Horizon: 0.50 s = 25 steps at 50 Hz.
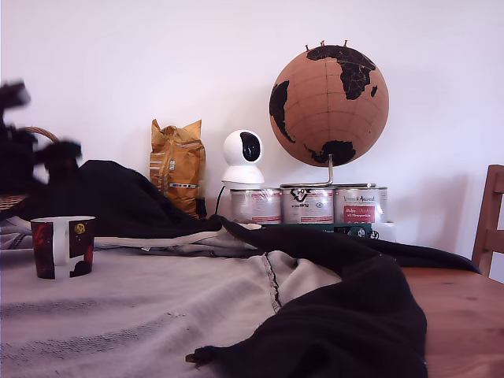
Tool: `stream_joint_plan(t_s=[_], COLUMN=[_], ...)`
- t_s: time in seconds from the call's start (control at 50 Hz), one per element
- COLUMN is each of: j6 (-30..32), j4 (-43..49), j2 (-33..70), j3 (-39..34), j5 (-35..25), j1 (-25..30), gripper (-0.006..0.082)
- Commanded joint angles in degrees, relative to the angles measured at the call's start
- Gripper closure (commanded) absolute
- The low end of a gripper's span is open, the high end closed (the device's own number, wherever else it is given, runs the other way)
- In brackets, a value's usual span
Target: Pick the grey coffee capsule and place it inside the red coffee cup
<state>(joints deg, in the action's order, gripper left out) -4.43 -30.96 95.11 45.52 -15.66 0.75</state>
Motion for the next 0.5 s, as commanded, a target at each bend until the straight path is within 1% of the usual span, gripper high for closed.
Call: stream_joint_plan(t_s=[0.0,0.02,0.04,0.06,0.12,0.26,0.4,0.48], j6=[0.61,0.87,1.11,1.36,2.21,3.45,5.03,6.03], j4=[1.75,2.54,3.39,4.24,6.82,14.91,22.97,25.99], j2=[-4.57,-5.44,-6.47,-7.37,-9.81,-15.21,-19.74,-22.32], j3=[-0.04,-0.04,-0.04,-0.04,-0.04,-0.07,-0.28,-0.52], j5=[-1.09,-1.22,-1.36,-1.36,-1.75,-3.85,-4.26,-4.28], j1=[0.26,0.26,0.26,0.28,0.28,0.42,0.59,0.98], gripper=[0.0699,0.0771,0.0806,0.0773,0.0789,0.0789,0.0789,0.0789])
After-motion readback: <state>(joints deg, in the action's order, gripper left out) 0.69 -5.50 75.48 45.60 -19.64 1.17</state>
